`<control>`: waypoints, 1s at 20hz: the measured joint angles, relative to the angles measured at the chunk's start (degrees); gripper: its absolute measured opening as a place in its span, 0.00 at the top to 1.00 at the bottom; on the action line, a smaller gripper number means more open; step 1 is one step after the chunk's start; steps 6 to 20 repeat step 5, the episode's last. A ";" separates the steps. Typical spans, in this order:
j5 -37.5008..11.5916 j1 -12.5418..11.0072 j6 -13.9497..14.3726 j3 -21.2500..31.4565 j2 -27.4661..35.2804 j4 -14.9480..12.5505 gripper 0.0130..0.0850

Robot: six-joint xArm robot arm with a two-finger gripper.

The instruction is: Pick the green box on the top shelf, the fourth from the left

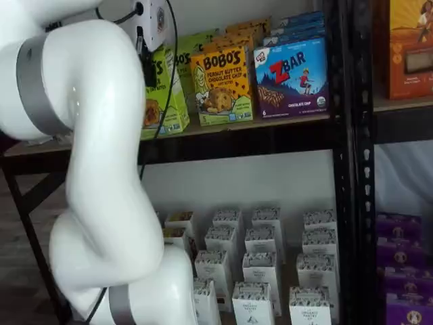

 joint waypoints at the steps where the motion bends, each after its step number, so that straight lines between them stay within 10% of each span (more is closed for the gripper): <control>1: 0.12 -0.22 -0.19 0.35 -0.38 0.05 0.78; 20: 0.73 -1.26 -1.10 1.62 -1.78 0.38 0.78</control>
